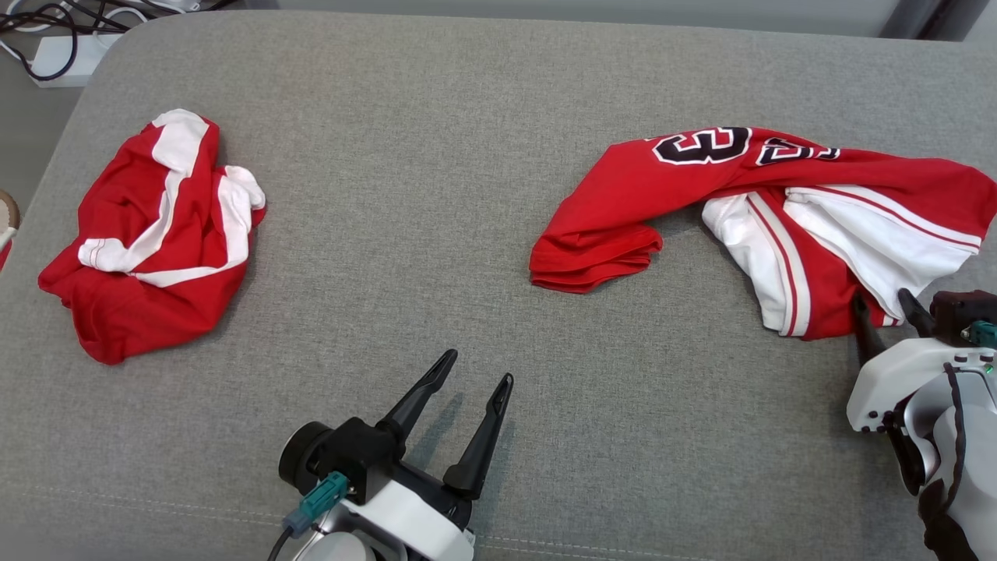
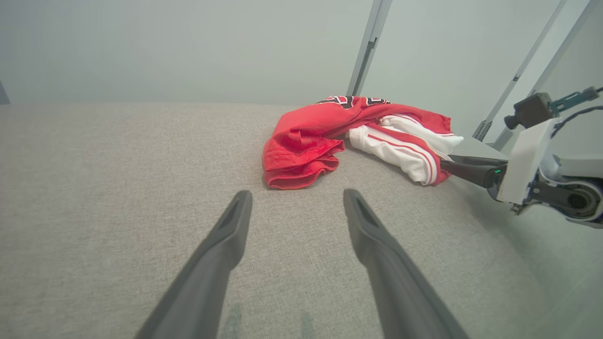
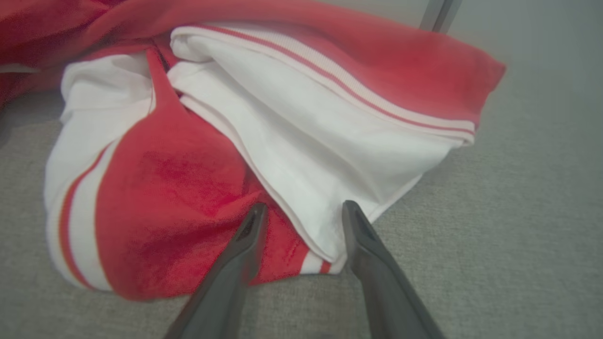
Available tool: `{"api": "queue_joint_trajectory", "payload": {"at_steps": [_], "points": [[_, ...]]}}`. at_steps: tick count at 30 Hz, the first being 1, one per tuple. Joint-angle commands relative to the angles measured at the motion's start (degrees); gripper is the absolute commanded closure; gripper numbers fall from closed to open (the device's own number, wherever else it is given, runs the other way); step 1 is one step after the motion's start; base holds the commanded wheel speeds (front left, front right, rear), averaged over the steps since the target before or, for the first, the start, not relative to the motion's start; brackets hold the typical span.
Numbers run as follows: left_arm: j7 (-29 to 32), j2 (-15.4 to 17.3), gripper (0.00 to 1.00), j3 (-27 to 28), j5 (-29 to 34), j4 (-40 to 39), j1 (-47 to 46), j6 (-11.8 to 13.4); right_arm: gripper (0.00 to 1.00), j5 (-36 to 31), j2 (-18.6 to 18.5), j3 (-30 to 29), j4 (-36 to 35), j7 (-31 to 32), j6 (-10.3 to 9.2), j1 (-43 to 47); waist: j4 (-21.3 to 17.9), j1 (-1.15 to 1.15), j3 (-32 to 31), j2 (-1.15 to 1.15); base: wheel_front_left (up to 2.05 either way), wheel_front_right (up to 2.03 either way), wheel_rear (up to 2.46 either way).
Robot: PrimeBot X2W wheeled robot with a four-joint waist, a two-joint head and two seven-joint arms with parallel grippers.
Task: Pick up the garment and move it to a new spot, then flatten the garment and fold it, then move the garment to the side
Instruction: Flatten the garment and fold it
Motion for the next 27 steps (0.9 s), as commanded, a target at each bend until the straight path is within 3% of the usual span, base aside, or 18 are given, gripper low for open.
{"api": "queue_joint_trajectory", "payload": {"at_steps": [1,2,14,27], "points": [[-0.59,0.11,0.0,2.19,0.61,-1.47,-1.96,-0.41,0.78,-1.44,-0.03,0.29,-2.09,-0.83,0.23,-0.14,-0.12,0.0,-0.06,0.0,0.0,0.0,0.0],[-0.59,0.11,0.0,2.27,0.68,-1.43,-1.91,-0.41,1.0,-1.72,0.13,0.03,-2.3,-0.83,0.23,-0.12,-0.2,0.0,-0.12,0.0,0.0,0.0,0.0],[-0.59,0.11,0.0,2.58,1.21,-0.81,-1.28,-0.41,1.0,-2.93,0.22,-3.79,-6.05,-0.84,0.23,1.13,-1.67,0.0,-2.29,0.0,0.0,0.0,0.0],[-0.59,0.11,0.0,3.85,0.64,-2.57,-1.56,-0.41,1.0,1.67,-3.06,-4.88,-31.15,-0.84,0.23,2.38,-5.22,0.0,-6.84,0.0,0.0,0.0,0.0]]}}
